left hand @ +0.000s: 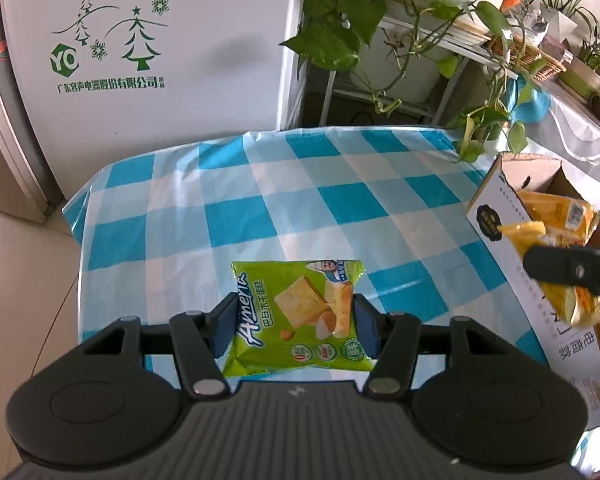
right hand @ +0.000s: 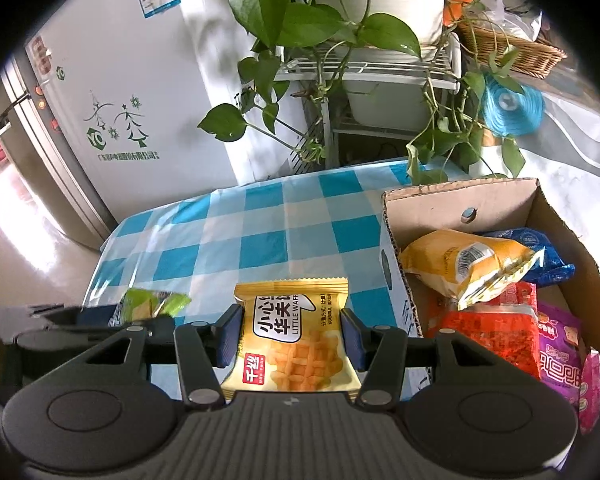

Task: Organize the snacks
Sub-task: 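Carry the green packet with the left tool while the right tool carries the waffle packet to the box, then open both tools over the box to drop the green and waffle packets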

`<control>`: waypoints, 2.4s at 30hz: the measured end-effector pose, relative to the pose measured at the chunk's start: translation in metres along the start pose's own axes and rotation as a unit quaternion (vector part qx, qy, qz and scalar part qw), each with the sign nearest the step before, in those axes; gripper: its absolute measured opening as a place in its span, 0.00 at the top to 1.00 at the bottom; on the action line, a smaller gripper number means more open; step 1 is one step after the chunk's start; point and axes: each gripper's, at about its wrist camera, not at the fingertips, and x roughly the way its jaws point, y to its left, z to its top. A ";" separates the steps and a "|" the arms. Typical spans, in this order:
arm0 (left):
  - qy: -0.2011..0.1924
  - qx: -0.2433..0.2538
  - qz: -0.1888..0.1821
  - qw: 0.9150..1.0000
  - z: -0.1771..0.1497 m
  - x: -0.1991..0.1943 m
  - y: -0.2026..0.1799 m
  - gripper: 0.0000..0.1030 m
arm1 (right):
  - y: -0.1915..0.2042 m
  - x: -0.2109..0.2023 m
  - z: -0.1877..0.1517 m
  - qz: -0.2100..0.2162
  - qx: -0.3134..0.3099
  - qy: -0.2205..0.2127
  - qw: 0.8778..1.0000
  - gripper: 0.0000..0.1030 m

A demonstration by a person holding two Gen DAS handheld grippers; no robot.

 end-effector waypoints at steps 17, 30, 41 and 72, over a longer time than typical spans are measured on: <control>-0.027 -0.016 -0.011 0.999 -0.046 -0.030 -0.008 0.43 | -0.005 -0.012 -0.003 0.008 -0.024 -0.002 1.000 0.43; -0.051 -0.013 -0.022 0.998 -0.041 -0.057 -0.038 0.43 | -0.024 -0.046 0.002 0.016 -0.011 -0.041 0.999 0.43; -0.078 0.018 -0.091 0.993 -0.014 -0.077 -0.108 0.43 | -0.091 -0.104 0.010 -0.010 0.057 -0.112 0.992 0.43; -0.048 0.137 -0.161 0.976 -0.018 -0.054 -0.266 0.35 | -0.176 -0.118 -0.012 -0.062 0.196 -0.117 0.972 0.41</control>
